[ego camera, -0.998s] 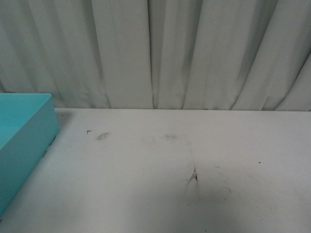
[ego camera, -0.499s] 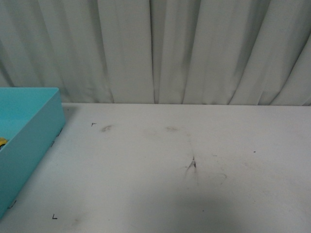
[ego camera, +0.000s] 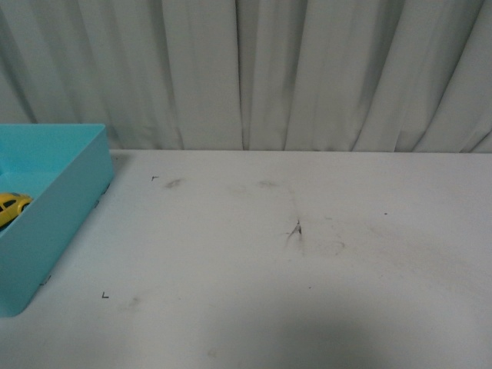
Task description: Wind up and store yellow beetle toy
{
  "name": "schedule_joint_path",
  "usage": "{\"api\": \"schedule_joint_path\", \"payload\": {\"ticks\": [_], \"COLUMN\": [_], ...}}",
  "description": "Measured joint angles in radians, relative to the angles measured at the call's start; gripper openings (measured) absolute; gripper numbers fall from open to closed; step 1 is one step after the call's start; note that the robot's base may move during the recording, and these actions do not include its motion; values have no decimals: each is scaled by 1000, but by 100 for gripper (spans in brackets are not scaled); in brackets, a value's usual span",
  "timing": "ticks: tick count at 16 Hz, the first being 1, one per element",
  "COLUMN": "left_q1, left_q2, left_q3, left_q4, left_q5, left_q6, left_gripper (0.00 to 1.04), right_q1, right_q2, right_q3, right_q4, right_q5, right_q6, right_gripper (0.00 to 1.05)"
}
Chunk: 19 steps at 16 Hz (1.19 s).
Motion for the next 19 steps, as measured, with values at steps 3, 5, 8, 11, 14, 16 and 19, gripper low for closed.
{"api": "schedule_joint_path", "payload": {"ticks": [3,5,8,11,14,16,19], "left_q1": [0,0,0,0,0,0,0], "left_q2": [0,0,0,0,0,0,0], "left_q3": [0,0,0,0,0,0,0], "left_q4": [0,0,0,0,0,0,0], "left_q5": [0,0,0,0,0,0,0], "left_q6": [0,0,0,0,0,0,0], "left_gripper": [98,98,98,98,98,98,98], "right_q1": [0,0,0,0,0,0,0], "right_q2": [0,0,0,0,0,0,0], "right_q3": [0,0,0,0,0,0,0], "right_q4": [0,0,0,0,0,0,0], "right_q5": [0,0,0,0,0,0,0], "right_q6": [0,0,0,0,0,0,0], "right_gripper": [98,98,98,98,98,98,98]}}
